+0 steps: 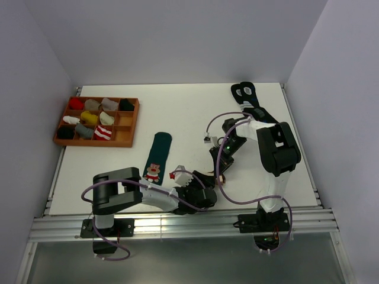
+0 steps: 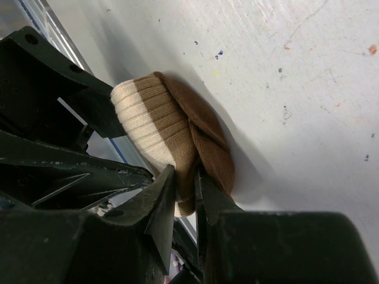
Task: Roll the socks
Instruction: Roll the sock at the center of the board.
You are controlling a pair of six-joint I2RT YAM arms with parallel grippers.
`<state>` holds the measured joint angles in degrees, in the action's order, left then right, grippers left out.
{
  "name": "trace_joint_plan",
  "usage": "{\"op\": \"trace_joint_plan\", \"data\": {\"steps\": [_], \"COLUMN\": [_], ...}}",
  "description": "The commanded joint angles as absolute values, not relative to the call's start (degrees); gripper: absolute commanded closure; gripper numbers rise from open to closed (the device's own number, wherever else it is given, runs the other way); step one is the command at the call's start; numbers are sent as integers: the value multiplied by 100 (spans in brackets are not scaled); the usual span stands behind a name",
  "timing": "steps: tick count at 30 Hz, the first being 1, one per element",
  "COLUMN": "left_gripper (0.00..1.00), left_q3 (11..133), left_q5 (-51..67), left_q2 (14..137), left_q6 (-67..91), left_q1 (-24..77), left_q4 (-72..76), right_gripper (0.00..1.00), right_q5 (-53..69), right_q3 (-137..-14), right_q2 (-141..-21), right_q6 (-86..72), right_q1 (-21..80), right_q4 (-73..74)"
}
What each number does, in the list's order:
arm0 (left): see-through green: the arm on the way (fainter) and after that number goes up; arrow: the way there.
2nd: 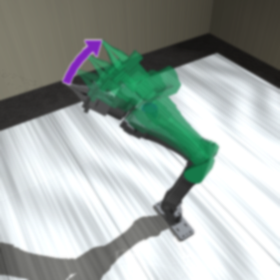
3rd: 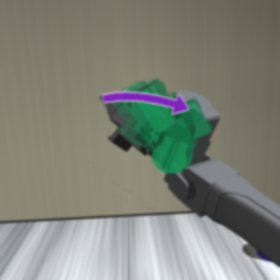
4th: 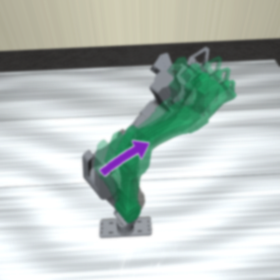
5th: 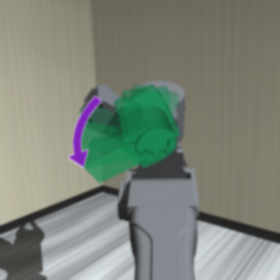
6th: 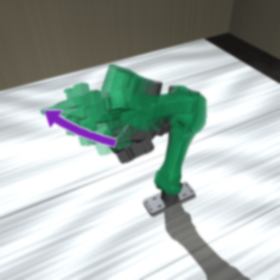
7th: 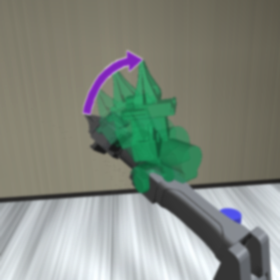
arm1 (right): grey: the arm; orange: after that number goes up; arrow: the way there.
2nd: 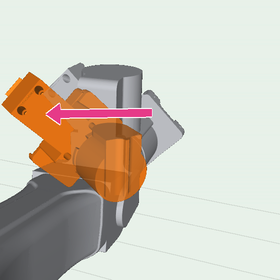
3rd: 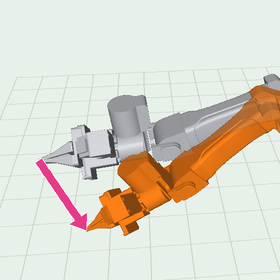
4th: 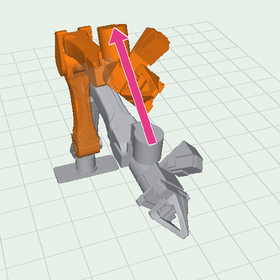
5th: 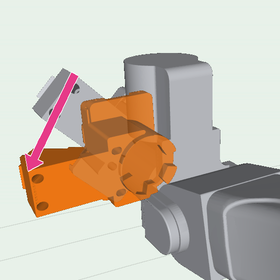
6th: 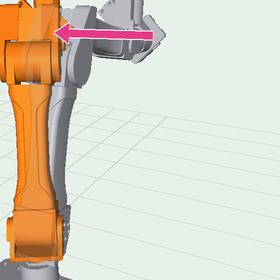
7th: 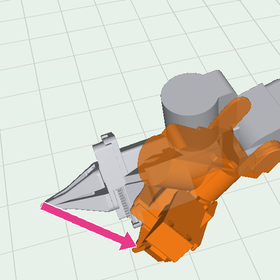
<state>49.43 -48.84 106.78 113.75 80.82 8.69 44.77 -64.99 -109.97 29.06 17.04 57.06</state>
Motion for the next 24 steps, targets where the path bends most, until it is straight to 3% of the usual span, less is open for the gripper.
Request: {"op": "trace_joint_plan", "data": {"steps": [1,24], "left_gripper": [40,36], "left_q3": [5167,4754], "left_q5": [-4965,-4729], "left_q2": [10723,10740], "left_q6": [13578,14685], "left_q1": [8024,8235], "left_q4": [-456,273], "right_gripper": [100,100], "right_q5": [4078,4095], "right_q3": [-6478,-6346], "right_q2": [-11153,-10960], "right_q6": [3155,2786], "right_q1": [1618,1450], "right_q4": [5353,4904]}}
